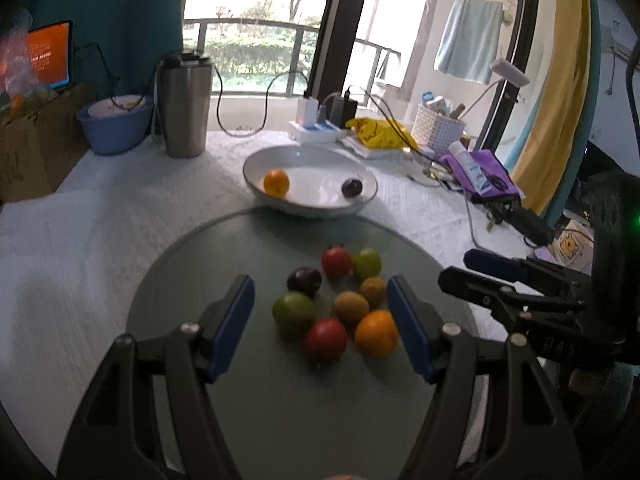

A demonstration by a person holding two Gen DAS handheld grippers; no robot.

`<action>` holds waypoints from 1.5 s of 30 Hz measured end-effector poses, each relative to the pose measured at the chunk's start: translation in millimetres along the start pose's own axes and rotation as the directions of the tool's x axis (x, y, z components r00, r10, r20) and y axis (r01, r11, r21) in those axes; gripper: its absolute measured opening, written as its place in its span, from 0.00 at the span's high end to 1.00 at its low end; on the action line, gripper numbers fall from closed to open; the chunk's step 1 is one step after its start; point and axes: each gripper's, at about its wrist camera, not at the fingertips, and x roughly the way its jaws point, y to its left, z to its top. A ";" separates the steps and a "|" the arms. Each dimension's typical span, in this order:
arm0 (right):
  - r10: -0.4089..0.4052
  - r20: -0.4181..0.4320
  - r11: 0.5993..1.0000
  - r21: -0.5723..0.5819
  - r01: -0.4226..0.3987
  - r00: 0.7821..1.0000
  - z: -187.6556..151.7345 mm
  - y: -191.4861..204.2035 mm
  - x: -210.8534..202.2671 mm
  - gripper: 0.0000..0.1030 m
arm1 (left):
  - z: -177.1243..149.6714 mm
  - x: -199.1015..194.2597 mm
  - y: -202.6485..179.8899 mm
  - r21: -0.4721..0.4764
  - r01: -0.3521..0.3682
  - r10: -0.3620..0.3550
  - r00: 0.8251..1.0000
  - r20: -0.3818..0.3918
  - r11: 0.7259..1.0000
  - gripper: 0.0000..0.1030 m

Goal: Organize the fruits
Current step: 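Withdraw both tools from the bowl back over the fruit mat, then grasp a second orange with the right tool while the left tool grasps a red fruit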

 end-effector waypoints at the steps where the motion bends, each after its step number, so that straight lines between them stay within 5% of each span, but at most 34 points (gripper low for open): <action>1: 0.002 -0.008 1.000 0.004 -0.002 1.000 -3.3 -0.1 1.6 0.44 | -1.9 0.1 -0.4 0.000 0.001 -0.001 1.000 -0.005 1.000 0.32; 25: 0.158 -0.132 0.987 -0.001 -0.160 0.978 -26.5 27.1 43.5 0.44 | -34.2 6.6 14.5 -0.074 -0.026 0.020 0.996 -0.087 0.997 0.32; 28: 0.217 -0.134 0.976 0.016 -0.216 0.967 -26.3 24.4 43.4 0.62 | -33.6 8.6 9.9 -0.063 -0.025 0.019 0.996 -0.090 0.998 0.32; 42: 0.166 -0.075 0.986 0.020 -0.165 0.983 -23.2 -2.0 19.5 0.62 | -31.8 29.5 -10.9 0.012 -0.054 0.055 0.990 -0.128 0.998 0.33; 45: 0.163 -0.070 0.987 0.025 -0.161 0.984 -23.0 -5.4 18.1 0.62 | -32.6 32.6 -13.7 0.030 -0.060 0.064 0.988 -0.139 0.998 0.47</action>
